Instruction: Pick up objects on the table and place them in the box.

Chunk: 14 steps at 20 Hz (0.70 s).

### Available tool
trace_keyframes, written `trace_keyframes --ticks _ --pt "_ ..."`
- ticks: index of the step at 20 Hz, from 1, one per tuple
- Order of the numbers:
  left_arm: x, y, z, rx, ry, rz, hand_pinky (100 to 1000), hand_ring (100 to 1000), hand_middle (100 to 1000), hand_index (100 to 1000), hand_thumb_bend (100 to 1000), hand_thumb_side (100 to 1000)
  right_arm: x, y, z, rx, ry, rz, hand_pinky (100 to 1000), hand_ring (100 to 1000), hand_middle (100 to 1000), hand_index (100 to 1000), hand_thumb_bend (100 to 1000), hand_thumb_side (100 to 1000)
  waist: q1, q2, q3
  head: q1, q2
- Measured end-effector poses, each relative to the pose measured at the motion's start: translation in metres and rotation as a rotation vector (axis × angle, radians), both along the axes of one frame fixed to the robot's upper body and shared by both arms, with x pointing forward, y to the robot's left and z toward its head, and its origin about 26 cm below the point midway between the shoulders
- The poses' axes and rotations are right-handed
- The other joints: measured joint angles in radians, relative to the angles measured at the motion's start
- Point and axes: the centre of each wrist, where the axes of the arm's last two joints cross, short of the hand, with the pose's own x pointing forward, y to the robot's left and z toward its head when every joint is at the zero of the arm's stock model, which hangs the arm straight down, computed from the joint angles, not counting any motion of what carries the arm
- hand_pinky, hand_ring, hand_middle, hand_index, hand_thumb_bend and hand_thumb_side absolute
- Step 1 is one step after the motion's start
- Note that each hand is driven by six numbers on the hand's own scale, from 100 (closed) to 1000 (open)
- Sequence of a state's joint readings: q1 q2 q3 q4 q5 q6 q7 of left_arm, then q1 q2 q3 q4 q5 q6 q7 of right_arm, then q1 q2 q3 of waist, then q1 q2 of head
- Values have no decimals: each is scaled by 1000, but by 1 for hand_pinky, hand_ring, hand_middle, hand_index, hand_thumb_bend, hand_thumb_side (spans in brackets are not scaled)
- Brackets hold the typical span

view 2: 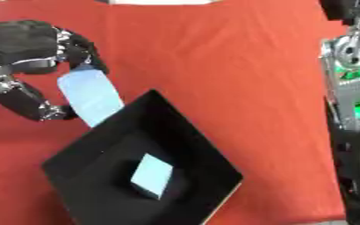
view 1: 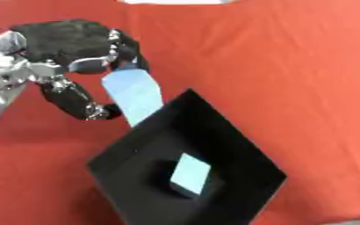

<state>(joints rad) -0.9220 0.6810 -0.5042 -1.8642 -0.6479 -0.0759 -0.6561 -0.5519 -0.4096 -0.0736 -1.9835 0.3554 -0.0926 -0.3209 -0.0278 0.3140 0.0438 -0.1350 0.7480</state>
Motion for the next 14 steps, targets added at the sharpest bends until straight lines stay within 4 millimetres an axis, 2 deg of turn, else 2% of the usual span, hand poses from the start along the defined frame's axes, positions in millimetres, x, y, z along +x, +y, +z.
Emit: trace_keyframes --ticks 7,11,14 --pt "-27 9 39 -48 -168 0 395 527 574 714 529 100 0 -2 -5 -3 13 -12 773 601 526 793 100 676 14 -32 12 -28 16" --pt "-33 6 45 -67 -166 -50 384 521 569 711 477 100 0 -3 -8 -7 15 -22 773 603 530 793 100 677 26 -60 12 -38 17" --pt "-35 2 45 -70 -141 -100 372 513 561 705 444 100 -1 -4 -10 -11 16 -30 773 604 531 793 100 678 32 -70 12 -43 17"
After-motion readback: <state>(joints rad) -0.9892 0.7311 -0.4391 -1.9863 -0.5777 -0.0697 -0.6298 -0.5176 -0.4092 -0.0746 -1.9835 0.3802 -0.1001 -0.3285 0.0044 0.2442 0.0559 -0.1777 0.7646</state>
